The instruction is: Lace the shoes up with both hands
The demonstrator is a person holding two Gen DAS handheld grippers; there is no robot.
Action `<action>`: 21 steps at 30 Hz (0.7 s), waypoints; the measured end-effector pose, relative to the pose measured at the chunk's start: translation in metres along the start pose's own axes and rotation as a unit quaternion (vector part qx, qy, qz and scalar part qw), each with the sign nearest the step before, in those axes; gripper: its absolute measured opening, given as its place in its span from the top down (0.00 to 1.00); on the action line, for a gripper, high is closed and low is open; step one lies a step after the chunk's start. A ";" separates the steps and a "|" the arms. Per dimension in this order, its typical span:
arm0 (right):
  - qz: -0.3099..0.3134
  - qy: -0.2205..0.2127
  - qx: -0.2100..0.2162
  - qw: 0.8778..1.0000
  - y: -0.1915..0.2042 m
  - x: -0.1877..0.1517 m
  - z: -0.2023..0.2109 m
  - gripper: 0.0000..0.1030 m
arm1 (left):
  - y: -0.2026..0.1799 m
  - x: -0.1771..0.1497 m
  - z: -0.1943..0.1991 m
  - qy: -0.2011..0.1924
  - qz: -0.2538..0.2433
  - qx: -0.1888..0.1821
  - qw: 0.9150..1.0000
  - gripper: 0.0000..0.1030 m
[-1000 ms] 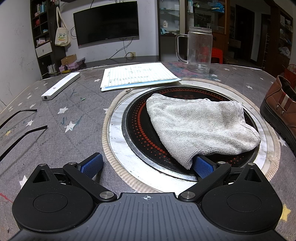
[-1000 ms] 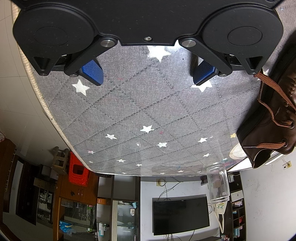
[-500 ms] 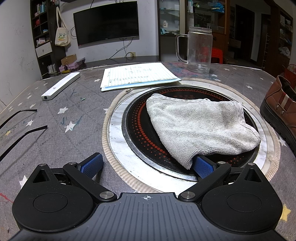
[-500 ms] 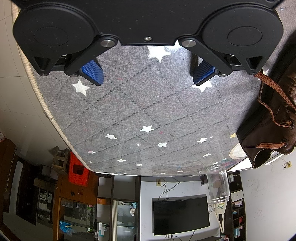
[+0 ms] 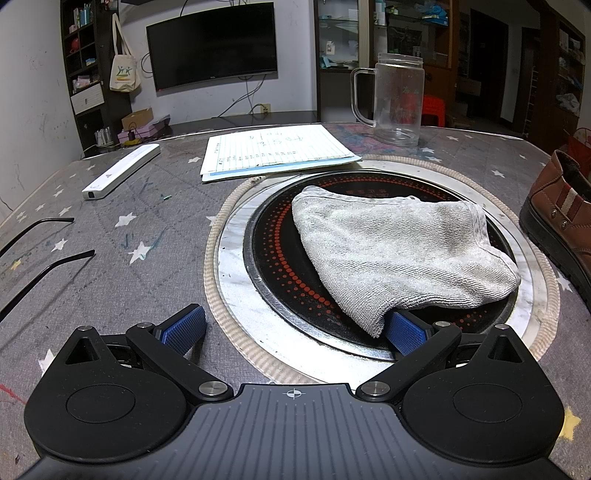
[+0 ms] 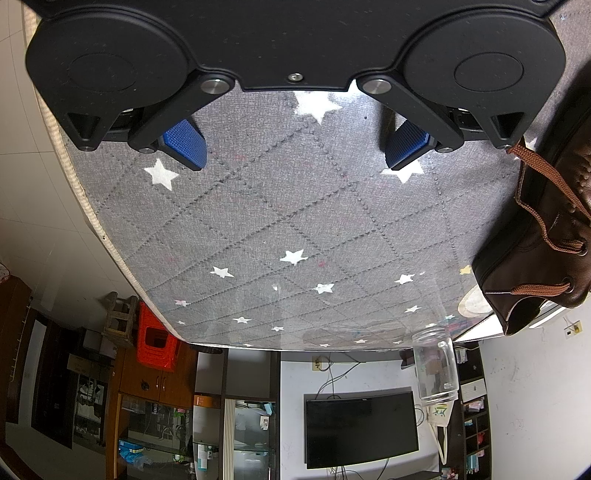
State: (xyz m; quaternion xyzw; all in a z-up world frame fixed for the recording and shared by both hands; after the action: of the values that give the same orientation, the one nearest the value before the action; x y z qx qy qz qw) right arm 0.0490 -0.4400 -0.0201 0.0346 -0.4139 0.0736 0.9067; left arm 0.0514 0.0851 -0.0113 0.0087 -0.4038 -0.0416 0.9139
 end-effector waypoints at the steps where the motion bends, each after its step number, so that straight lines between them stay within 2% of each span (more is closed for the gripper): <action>1: 0.000 0.000 0.000 1.000 0.000 0.000 0.000 0.00 | 0.000 0.000 0.000 0.000 0.000 0.000 1.000 0.00; 21: 0.000 0.000 0.000 1.000 0.000 0.000 0.000 0.00 | 0.002 0.001 -0.001 0.000 0.000 0.000 1.000 0.00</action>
State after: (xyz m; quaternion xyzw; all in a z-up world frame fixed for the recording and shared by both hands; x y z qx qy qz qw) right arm 0.0489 -0.4401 -0.0201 0.0345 -0.4140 0.0736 0.9067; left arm 0.0530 0.0873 -0.0116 0.0087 -0.4038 -0.0417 0.9139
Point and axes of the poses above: each gripper's, at about its wrist camera, not at the fingertips, and z roughly against the way its jaws point, y to its left, x to its top, the point moved 2 cm from there along -z, roughly the way its jaws point, and after that the axes turned 3 degrees about y, right-handed, at the moved point
